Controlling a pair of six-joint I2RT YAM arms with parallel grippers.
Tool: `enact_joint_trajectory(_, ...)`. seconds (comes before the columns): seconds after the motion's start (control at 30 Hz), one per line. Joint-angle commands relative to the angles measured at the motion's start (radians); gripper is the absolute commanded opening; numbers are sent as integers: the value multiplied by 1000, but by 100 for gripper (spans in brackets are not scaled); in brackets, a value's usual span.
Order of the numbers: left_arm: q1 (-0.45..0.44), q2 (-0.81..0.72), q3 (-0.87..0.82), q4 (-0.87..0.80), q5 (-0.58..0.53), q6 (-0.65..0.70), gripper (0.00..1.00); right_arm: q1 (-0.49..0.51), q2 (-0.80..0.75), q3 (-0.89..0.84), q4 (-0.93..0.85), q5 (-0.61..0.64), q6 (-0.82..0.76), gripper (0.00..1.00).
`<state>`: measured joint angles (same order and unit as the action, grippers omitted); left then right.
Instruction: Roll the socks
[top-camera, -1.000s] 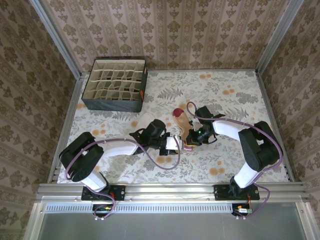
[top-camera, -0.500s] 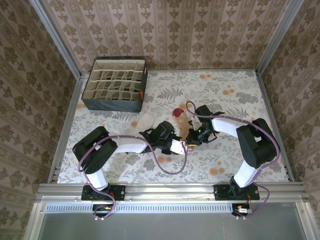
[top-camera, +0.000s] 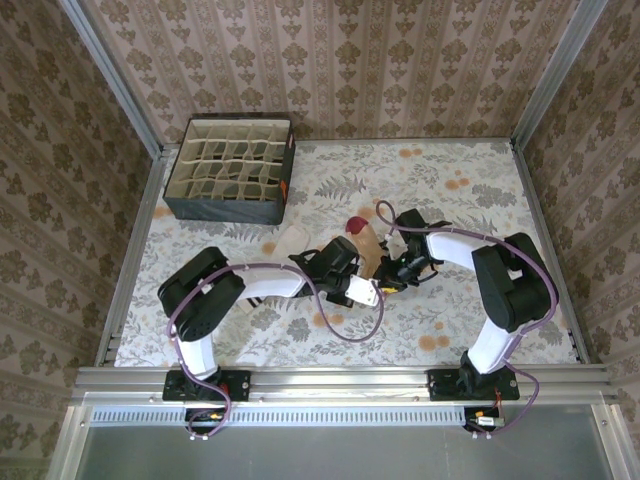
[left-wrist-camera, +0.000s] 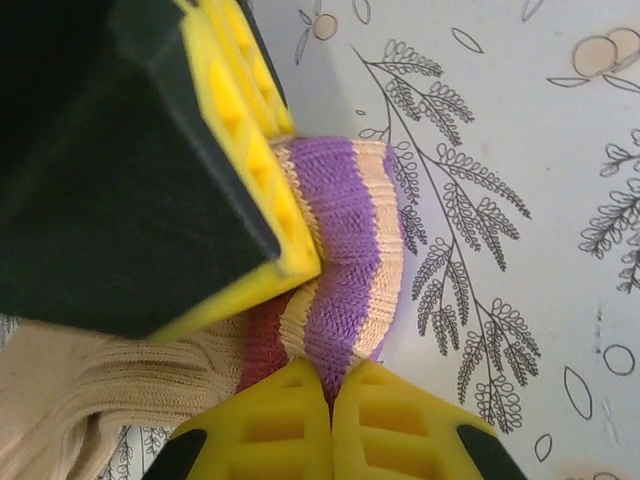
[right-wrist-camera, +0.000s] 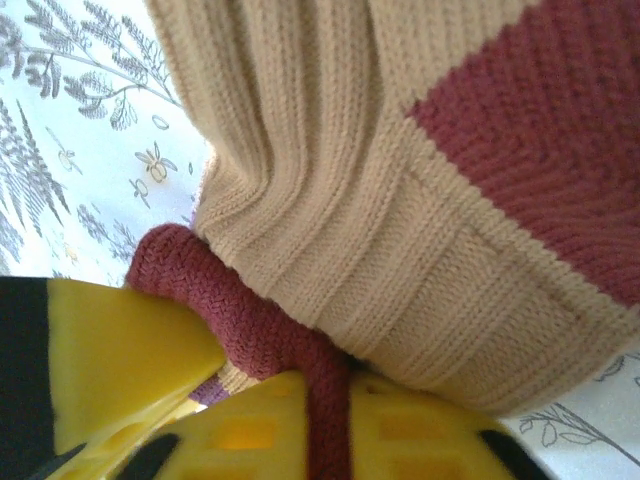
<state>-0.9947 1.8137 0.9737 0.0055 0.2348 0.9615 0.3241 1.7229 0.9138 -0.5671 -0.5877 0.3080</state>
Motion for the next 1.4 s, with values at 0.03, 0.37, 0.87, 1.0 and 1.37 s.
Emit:
enact_joint_trajectory(0.03, -5, 35, 35, -220, 24, -49, 0, -19, -82, -40, -30, 48, 18, 37)
enact_joint_trajectory(0.37, 41, 75, 164, -409, 298, -293, 0, -37, -309, -203, 252, 22, 97, 18)
enact_joint_trajectory(0.87, 163, 226, 315, -521, 569, -546, 0, -25, -275, -339, 430, -103, 159, 33)
enact_joint_trajectory(1.0, 176, 264, 352, -546, 591, -580, 0, -20, -276, -358, 426, -97, 155, 40)
enact_joint_trajectory(1.37, 218, 321, 392, -551, 679, -660, 0, 59, -260, -307, 306, 38, 86, 46)
